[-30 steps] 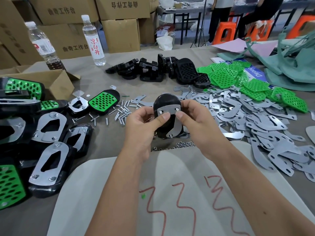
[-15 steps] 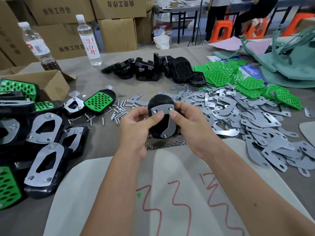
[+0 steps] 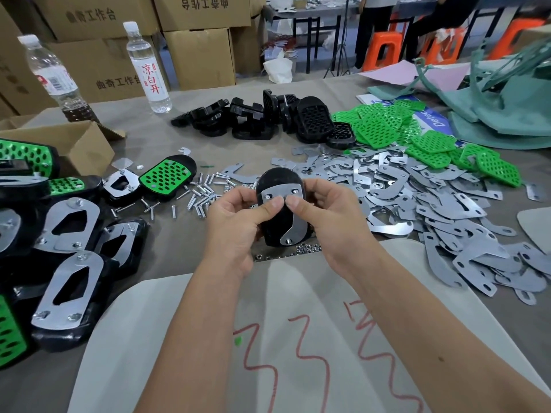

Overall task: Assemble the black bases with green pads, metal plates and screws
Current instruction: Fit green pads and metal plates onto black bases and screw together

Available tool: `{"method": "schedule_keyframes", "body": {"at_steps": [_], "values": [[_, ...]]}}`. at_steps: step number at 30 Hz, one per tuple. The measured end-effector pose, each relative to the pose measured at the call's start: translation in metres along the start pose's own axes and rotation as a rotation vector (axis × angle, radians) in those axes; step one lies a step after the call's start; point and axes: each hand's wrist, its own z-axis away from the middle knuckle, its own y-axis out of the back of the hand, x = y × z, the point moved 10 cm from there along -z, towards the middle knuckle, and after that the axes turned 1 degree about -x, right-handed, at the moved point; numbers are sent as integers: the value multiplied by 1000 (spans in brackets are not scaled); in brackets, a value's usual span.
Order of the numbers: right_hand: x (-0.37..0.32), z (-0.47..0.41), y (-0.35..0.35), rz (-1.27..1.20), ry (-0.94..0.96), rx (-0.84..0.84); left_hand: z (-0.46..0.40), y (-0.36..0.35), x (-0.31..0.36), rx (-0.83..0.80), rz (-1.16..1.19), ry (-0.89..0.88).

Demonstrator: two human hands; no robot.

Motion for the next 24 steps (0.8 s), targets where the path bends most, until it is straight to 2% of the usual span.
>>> {"method": "schedule_keyframes", "body": {"at_steps": [3, 8, 11, 14, 19, 24], "values": [[-2, 0, 3, -1, 17, 41, 0, 0, 1, 14, 18, 15], [2, -1, -5, 71, -59, -51, 1, 5, 2, 31, 44, 14], [-2, 0, -7, 17, -45, -69, 2, 2, 11, -6, 51, -54], [-25, 1, 1, 146, 152, -3, 4, -5, 23, -72, -5, -163], [-68, 22, -15, 652, 649, 27, 6, 3, 28, -98, -142, -196], [-80, 36, -26, 803, 841, 52, 10, 3, 43, -139, -142, -284]]}}
